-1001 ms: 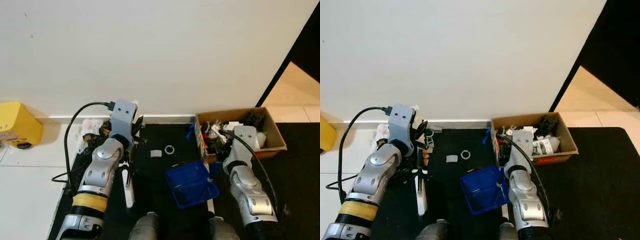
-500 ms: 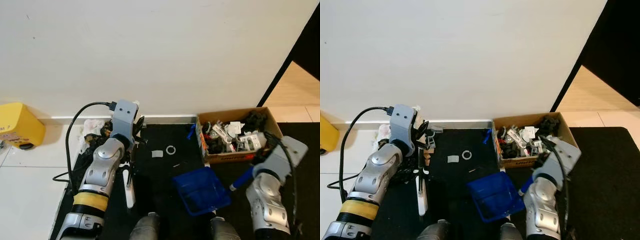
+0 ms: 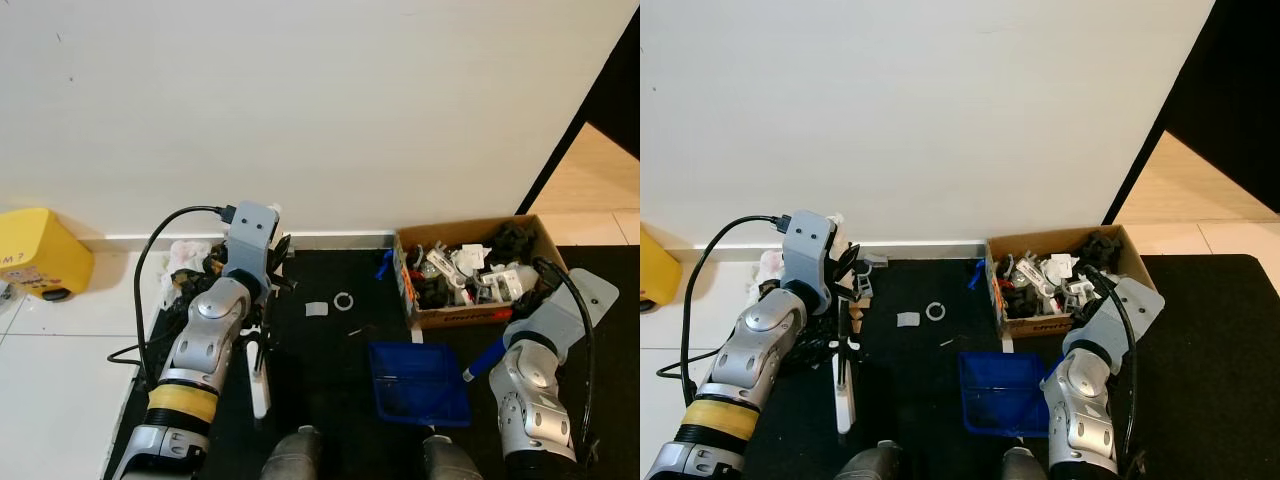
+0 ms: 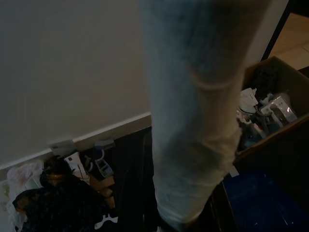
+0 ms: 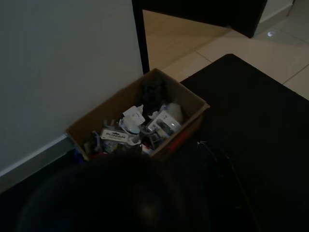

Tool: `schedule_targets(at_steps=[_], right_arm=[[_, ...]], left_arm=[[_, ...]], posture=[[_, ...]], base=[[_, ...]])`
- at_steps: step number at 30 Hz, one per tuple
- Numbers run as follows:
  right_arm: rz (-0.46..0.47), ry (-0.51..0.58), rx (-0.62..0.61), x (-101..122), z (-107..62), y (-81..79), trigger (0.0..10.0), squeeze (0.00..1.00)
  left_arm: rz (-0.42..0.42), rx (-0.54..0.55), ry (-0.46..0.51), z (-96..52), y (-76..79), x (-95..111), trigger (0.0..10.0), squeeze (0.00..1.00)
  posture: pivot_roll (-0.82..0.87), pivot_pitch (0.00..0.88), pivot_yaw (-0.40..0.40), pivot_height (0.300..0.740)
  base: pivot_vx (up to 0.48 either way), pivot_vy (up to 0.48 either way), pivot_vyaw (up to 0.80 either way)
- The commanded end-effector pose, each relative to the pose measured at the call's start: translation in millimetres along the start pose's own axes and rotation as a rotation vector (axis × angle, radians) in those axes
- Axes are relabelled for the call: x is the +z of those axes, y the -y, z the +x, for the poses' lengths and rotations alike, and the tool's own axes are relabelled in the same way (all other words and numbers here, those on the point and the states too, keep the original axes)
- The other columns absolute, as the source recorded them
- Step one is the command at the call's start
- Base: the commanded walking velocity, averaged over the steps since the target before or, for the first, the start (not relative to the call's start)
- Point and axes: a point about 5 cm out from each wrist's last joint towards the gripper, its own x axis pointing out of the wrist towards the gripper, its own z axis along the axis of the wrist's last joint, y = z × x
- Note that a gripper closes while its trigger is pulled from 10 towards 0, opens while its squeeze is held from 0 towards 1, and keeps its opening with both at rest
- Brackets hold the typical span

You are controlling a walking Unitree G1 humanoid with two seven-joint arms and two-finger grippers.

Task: Sweep floor

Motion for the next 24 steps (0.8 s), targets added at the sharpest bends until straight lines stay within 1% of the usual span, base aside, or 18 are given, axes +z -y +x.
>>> schedule_targets(at_steps=[1, 2, 3, 4, 5, 6, 7, 8, 9, 11, 13, 16, 18, 20, 21, 23, 24], right_arm=[[-0.157, -0.066, -0.067, -20.7, 3.2, 25.3, 0.0, 0.00], [-0.165, -0.069, -0.034, -20.2, 4.8, 23.1, 0.0, 0.00], [-0.165, -0.069, -0.034, -20.2, 4.8, 23.1, 0.0, 0.00], [-0.168, -0.066, -0.009, -18.9, 5.8, 21.2, 0.0, 0.00], [-0.188, -0.059, 0.089, -16.0, 6.8, 12.7, 1.7, 0.00], [-0.203, -0.055, 0.147, -14.7, 6.7, 7.7, 1.7, 0.00], [-0.203, -0.055, 0.147, -14.7, 6.7, 7.7, 1.7, 0.00], [-0.215, -0.047, 0.187, -12.9, 6.5, 4.5, 10.0, 0.00], [-0.240, -0.040, 0.238, -11.3, 6.0, 0.7, 10.0, 0.00], [-0.261, -0.023, 0.277, -8.7, 5.5, -1.7, 10.0, 0.00], [-0.257, -0.014, 0.328, -6.4, 4.7, -5.4, 10.0, 0.00], [-0.245, -0.006, 0.444, -2.3, 2.0, -13.3, 10.0, 0.00], [-0.260, 0.014, 0.544, 8.1, 0.9, -16.7, 10.0, 0.00], [-0.280, 0.025, 0.604, 15.4, 0.2, -17.9, 10.0, 0.00], [-0.280, 0.025, 0.604, 15.4, 0.2, -17.9, 10.0, 0.00], [-0.347, 0.027, 0.671, 26.1, 0.5, -14.2, 10.0, 0.00], [-0.347, 0.027, 0.671, 26.1, 0.5, -14.2, 10.0, 0.00]], left_arm=[[0.020, 0.001, 0.003, -0.2, 0.4, -0.8, 10.0, 0.00], [0.019, 0.000, 0.003, -0.3, 0.6, -1.0, 10.0, 0.00], [0.019, 0.000, 0.003, -0.3, 0.6, -1.0, 10.0, 0.00], [0.019, 0.000, 0.003, -0.3, 0.8, -1.2, 10.0, 0.00], [0.019, 0.000, 0.003, 0.1, 0.9, -1.2, 10.0, 0.00], [0.019, 0.001, 0.003, 0.3, 0.9, -1.2, 10.0, 0.00], [0.019, 0.001, 0.003, 0.3, 0.9, -1.2, 10.0, 0.00], [0.019, 0.001, 0.003, 0.4, 0.8, -1.3, 10.0, 0.00], [0.019, 0.001, 0.003, 0.5, 0.6, -1.4, 10.0, 0.00], [0.019, 0.002, 0.002, 0.4, 0.5, -1.8, 10.0, 0.00], [0.020, 0.002, 0.002, 0.2, 0.6, -2.1, 10.0, 0.00], [0.020, 0.002, 0.003, 0.4, 0.5, -1.7, 10.0, 0.00], [0.022, 0.004, 0.004, 0.5, -0.7, -1.3, 10.0, 0.00], [0.023, 0.006, 0.004, 0.4, -1.6, -1.1, 10.0, 0.00], [0.023, 0.006, 0.004, 0.4, -1.6, -1.1, 10.0, 0.00], [0.025, 0.006, 0.004, -0.1, -2.1, -1.1, 10.0, 0.00], [0.025, 0.006, 0.004, -0.1, -2.1, -1.1, 10.0, 0.00]], posture=[[0.09, 0.161, 0.064, 0.740], [0.09, 0.160, 0.064, 0.740], [0.09, 0.160, 0.064, 0.740], [0.09, 0.160, 0.064, 0.740], [0.08, 0.158, 0.062, 0.740], [0.08, 0.158, 0.062, 0.740], [0.08, 0.158, 0.062, 0.740], [0.08, 0.158, 0.062, 0.740], [0.08, 0.157, 0.060, 0.740], [0.08, 0.156, 0.060, 0.740], [0.08, 0.155, 0.060, 0.740], [0.08, 0.153, 0.060, 0.740], [0.09, 0.152, 0.061, 0.740], [0.09, 0.152, 0.061, 0.740], [0.09, 0.152, 0.061, 0.740], [0.09, 0.156, 0.062, 0.740], [0.09, 0.156, 0.062, 0.740]], base=[[0.000, 0.000, 0.00], [0.000, 0.000, 0.00], [0.000, 0.000, 0.00], [0.000, 0.000, 0.00], [0.000, 0.000, 0.00], [0.000, 0.000, 0.00], [0.000, 0.000, 0.00], [0.000, 0.000, 0.00], [0.000, 0.000, 0.00], [0.000, 0.000, 0.00], [0.000, 0.000, 0.00], [0.000, 0.000, 0.00], [0.000, 0.000, 0.00], [0.000, 0.000, 0.00], [0.000, 0.000, 0.00], [0.000, 0.000, 0.00], [0.000, 0.000, 0.00]])
